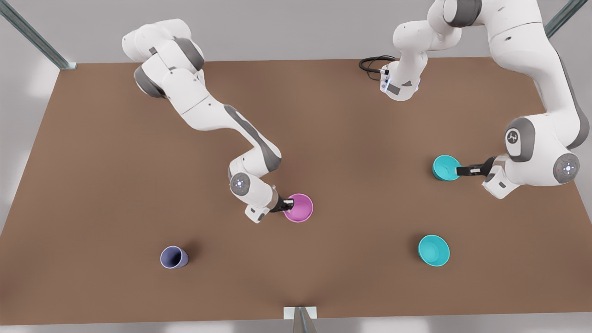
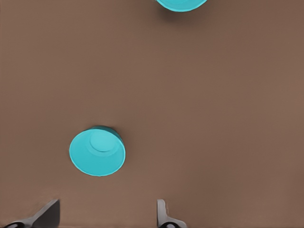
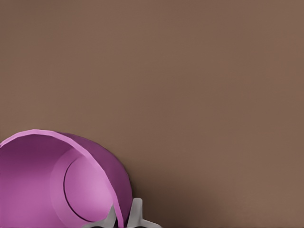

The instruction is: Stack the blue bowl on the pink bowl

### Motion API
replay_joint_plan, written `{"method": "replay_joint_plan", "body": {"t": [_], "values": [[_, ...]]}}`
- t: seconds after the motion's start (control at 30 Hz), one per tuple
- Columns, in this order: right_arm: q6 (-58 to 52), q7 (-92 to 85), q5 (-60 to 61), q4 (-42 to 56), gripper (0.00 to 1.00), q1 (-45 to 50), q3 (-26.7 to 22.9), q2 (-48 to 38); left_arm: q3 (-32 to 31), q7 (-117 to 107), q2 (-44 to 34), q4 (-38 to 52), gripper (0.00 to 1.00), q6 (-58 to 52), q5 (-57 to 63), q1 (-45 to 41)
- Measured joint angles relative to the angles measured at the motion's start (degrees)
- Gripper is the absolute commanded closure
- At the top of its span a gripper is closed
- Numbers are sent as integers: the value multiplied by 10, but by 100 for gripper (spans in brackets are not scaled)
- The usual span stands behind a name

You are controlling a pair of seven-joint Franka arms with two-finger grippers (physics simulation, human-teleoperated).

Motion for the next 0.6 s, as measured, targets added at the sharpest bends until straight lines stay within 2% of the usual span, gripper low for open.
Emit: {"method": "replay_joint_plan", "body": {"t": [0.03, 0.07, 0.17, 0.3, 0.4, 0.53, 0.6], "values": [[2, 15, -5, 10, 66, 4, -1, 10, 18, 15, -4, -41, 0, 24, -7, 1], [4, 31, -10, 18, 0, 6, -2, 16, 37, 32, -7, -81, 0, 48, -13, 2], [7, 73, -19, 28, 0, 3, -4, 18, 68, 89, -3, -171, 0, 135, -22, 8], [-8, 116, -23, 40, 0, -54, 0, -36, 74, 158, 22, -206, 0, 234, -27, 19], [-104, 114, -30, 56, 0, -165, -2, -102, 75, 202, 43, -232, 0, 295, -30, 25], [-300, 41, -153, 55, 0, -363, -6, -238, 75, 249, 77, -236, 2, 342, -50, 33], [-377, 1, -179, 54, 0, -402, -6, -292, 74, 269, 84, -237, 64, 356, -66, 33]]}}
